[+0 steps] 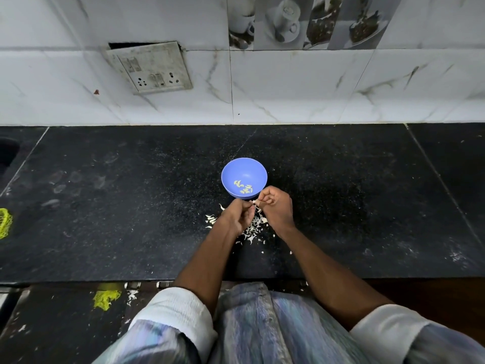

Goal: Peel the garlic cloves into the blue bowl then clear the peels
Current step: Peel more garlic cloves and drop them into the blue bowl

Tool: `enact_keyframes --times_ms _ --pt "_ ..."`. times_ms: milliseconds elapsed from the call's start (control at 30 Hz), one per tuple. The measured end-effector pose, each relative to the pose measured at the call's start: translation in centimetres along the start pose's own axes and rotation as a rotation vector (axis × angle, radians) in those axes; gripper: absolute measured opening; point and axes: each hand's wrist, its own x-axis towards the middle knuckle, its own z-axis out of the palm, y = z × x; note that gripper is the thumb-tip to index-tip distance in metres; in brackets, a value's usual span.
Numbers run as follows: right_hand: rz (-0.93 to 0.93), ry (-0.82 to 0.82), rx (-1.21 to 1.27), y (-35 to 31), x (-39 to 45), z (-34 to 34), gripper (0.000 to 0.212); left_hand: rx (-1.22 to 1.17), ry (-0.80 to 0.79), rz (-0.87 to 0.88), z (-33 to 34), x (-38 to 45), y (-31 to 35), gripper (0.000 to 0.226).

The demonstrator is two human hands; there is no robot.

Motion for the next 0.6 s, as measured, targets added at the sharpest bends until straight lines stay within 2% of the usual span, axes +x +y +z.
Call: enact_keyframes --times_ms 67,100,167,233,333,400,500,600 --pt "0.04 -0.001 0.031 0.2 -0.1 0.0 0.021 0.018 0.002 0.003 0.1 0.0 -0.2 0.023" --pt "0.095 0.001 0.076 0.1 -0.1 0.1 0.02 0.124 0.041 0.097 0.0 0.1 -0.5 0.021" --pt "0.281 0.008 0.213 -0.3 0.0 0.3 0.024 0.542 0.169 0.461 -0.5 0.6 -1.2 0.015" --pt "0.468 0.01 0.34 -0.9 0.4 0.5 0.028 0.891 0.226 0.799 -1.2 0.5 -1.7 0.011" --pt "0.585 -0.002 0.414 -0.9 0.8 0.6 0.029 1.094 0.211 1.043 -1.9 0.3 -1.9 0.009" --pt "0.532 -0.016 0.368 -0.7 0.6 0.4 0.029 1.046 0.214 1.03 -2.0 0.4 -2.0 0.01" --pt "0.352 -0.027 0.279 -0.2 0.2 0.1 0.029 0.829 0.205 0.86 -1.9 0.7 -1.8 0.009" --pt "0.209 -0.048 0.185 0.4 0.2 0.0 0.028 0.75 0.161 0.788 -2.1 1.3 -1.9 0.009"
